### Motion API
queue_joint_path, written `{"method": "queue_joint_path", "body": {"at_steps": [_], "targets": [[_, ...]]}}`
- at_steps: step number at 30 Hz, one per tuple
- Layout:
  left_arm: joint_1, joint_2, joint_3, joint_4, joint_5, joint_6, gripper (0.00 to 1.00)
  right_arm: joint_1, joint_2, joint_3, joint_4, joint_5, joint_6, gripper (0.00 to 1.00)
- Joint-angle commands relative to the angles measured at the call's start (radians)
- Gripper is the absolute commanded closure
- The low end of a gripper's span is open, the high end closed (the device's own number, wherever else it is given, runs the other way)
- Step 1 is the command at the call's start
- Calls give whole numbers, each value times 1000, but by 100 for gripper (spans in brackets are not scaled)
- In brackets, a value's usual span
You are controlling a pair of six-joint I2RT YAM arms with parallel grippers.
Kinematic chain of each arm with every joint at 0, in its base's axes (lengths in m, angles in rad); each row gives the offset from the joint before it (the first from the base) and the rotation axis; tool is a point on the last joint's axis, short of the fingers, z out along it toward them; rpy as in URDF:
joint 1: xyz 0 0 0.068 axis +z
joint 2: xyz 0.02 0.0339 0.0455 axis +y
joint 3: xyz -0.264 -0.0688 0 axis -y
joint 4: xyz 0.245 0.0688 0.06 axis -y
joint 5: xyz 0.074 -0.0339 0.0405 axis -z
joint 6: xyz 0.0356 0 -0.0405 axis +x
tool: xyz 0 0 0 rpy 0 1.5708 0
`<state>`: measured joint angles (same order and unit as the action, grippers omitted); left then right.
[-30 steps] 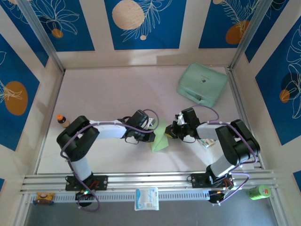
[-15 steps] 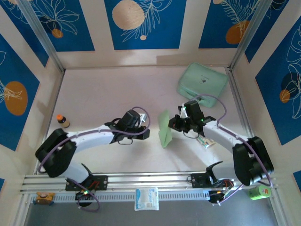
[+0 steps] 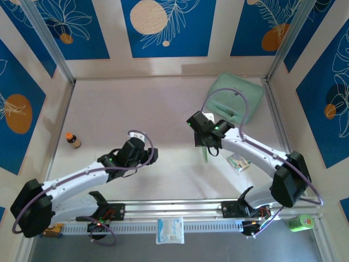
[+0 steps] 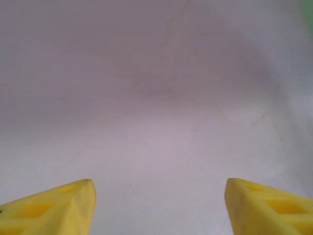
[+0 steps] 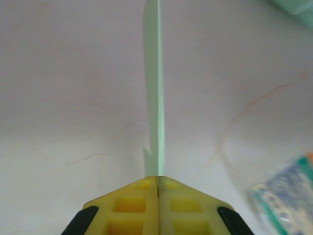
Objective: Fold a paper plane with a square sheet of paper (pick it up from the middle)
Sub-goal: Turn over the paper at the center of the table.
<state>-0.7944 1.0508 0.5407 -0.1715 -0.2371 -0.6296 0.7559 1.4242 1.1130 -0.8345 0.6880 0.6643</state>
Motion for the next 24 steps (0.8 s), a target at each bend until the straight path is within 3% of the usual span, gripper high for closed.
{"method": "queue_joint_path", "body": {"at_steps": [1, 7, 13, 16, 19, 21, 24], "targets": [[12, -69, -34, -64, -118, -18, 25, 72, 89, 68, -173, 263, 76, 94], [24, -183, -86, -180, -228, -102, 20, 170, 378, 269, -347, 282, 173, 93], [28, -302, -115, -277, -292, -148, 20, 257, 544, 408, -262, 128, 103, 93], [32, -357, -132, -300, -296, -155, 19, 257, 541, 411, -151, -14, 52, 88], [33, -392, -151, -295, -276, -153, 19, 235, 510, 383, -41, -185, 19, 77], [34, -397, -157, -270, -242, -135, 19, 207, 465, 337, 28, -300, 19, 67], [36, -374, -160, -213, -181, -107, 20, 150, 356, 205, 174, -449, 26, 62]]}}
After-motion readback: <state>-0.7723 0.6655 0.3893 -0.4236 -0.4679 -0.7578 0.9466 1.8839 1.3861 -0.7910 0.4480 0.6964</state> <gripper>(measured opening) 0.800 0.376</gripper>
